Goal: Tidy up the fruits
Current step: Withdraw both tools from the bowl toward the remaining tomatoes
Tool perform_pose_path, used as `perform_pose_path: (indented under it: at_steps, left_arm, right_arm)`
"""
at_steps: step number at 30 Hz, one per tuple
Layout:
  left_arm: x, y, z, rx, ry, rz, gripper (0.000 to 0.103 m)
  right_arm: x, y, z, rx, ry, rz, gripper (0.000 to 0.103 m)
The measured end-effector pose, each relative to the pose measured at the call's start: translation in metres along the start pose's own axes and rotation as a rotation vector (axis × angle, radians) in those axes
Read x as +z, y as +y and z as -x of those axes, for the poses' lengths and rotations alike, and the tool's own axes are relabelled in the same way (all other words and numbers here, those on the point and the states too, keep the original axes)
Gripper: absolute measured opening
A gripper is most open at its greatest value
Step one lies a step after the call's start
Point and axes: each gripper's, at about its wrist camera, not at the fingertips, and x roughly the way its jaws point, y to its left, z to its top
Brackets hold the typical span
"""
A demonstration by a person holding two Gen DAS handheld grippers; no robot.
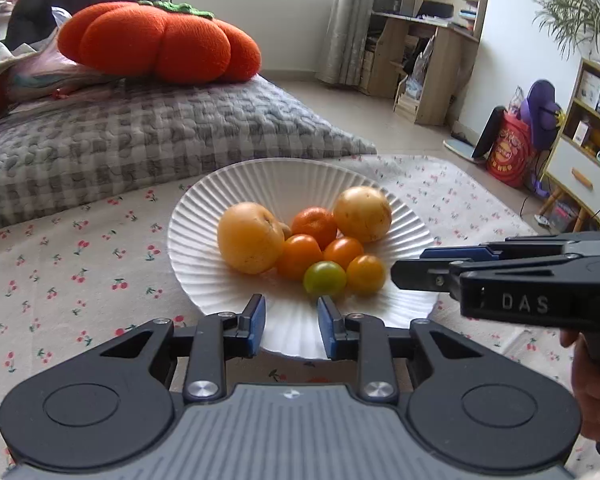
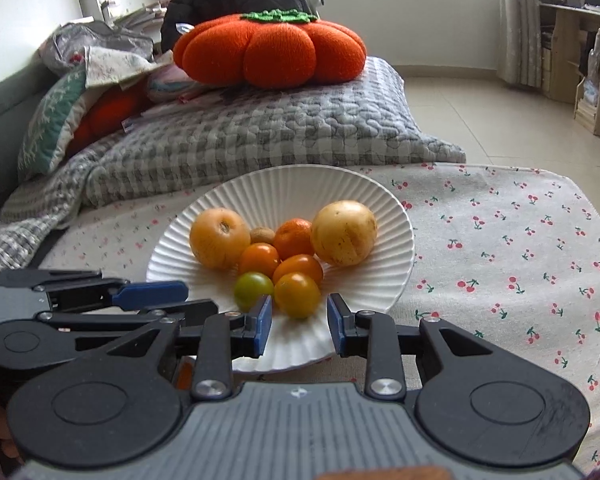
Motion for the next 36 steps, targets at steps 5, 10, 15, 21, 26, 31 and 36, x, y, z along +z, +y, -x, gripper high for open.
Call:
perform_pose_path:
  at_steps: [5,10,15,21,26,31,36]
  left_arm:
    - [0.001,0.001,0.023,0.027,-0.025,0.004,0.018]
    - [-0.001,0.005,0.029,0.036,-0.003,0.069,0.019]
    - [-0.013,0.004,0.045,0.05,0.025,0.075,0.02]
    - [-0.031,0.01,0.062,0.096,0.039,0.125,0.023]
    - [-0.041,-0.005,0.076,0.091,0.024,0.095,0.023]
    - [-0.053,-0.018,0.095,0.125,0.004,0.059,0.033]
    - [-0.043,-0.017,0.102,0.183,-0.009,0.067,0.036]
  right_arm:
    - [0.001,-0.016,0.009,-0.015,-0.014,-0.046,0.029]
    - [0.006,-0.015,0.024,-0.006,-0.054,-0.022,0.029]
    - [0.003,-0.008,0.039,0.024,-0.06,0.023,0.03]
    - [-0.025,-0.007,0.054,0.111,-0.015,-0.022,0.032]
    - [-0.049,0.003,0.061,0.147,0.04,-0.06,0.032]
    - [-0.05,0.014,0.09,0.147,-0.025,-0.004,0.034]
    - [-0.032,0.02,0.108,0.061,-0.108,0.045,0.052]
